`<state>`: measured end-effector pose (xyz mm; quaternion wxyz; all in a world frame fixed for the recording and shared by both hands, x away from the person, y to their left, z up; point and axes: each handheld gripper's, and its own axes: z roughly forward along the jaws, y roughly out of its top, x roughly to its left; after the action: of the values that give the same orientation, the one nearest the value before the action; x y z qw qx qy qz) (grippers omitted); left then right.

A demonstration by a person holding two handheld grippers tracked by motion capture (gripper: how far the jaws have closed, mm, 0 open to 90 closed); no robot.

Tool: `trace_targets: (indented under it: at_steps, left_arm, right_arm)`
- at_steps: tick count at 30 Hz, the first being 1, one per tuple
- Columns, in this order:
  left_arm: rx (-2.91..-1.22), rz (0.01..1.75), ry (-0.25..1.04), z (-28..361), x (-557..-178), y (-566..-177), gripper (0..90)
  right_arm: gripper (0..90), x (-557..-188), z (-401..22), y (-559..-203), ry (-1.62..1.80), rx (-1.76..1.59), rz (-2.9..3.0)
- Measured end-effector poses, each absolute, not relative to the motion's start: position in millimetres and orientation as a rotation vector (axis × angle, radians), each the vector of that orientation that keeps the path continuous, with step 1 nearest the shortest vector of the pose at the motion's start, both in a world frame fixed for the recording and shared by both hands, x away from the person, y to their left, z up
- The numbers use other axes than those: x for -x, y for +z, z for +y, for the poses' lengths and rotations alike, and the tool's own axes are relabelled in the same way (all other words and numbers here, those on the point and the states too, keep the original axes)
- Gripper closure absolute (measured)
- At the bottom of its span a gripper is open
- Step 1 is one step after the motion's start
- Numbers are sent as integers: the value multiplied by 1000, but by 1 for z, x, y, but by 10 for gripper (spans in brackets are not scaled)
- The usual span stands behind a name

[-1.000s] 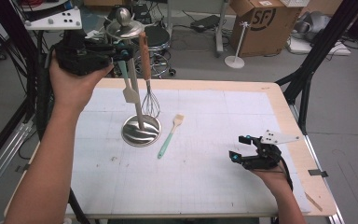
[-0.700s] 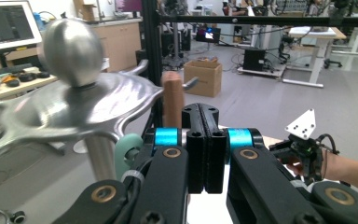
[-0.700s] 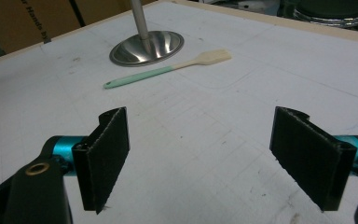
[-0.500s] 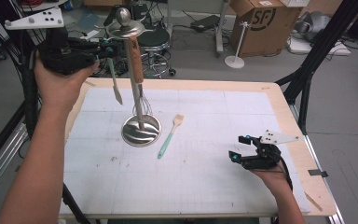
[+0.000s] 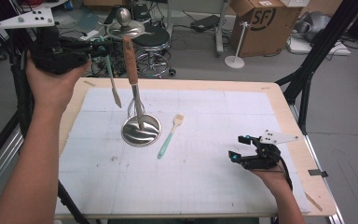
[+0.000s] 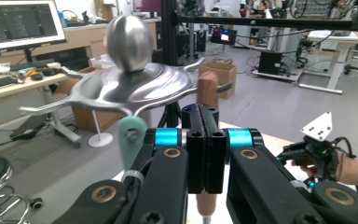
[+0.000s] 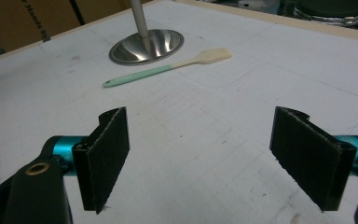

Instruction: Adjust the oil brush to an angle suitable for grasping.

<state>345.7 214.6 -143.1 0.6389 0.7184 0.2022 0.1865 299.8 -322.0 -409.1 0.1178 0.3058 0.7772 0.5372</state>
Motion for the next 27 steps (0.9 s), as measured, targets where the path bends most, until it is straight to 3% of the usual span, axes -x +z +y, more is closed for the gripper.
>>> trace_targets:
  at_steps: [27]
  left_arm:
    - [-1709,325,353,161,-339,-139,896]
  right_arm:
    - [196,-299,-323,-409,1578,-892,2276]
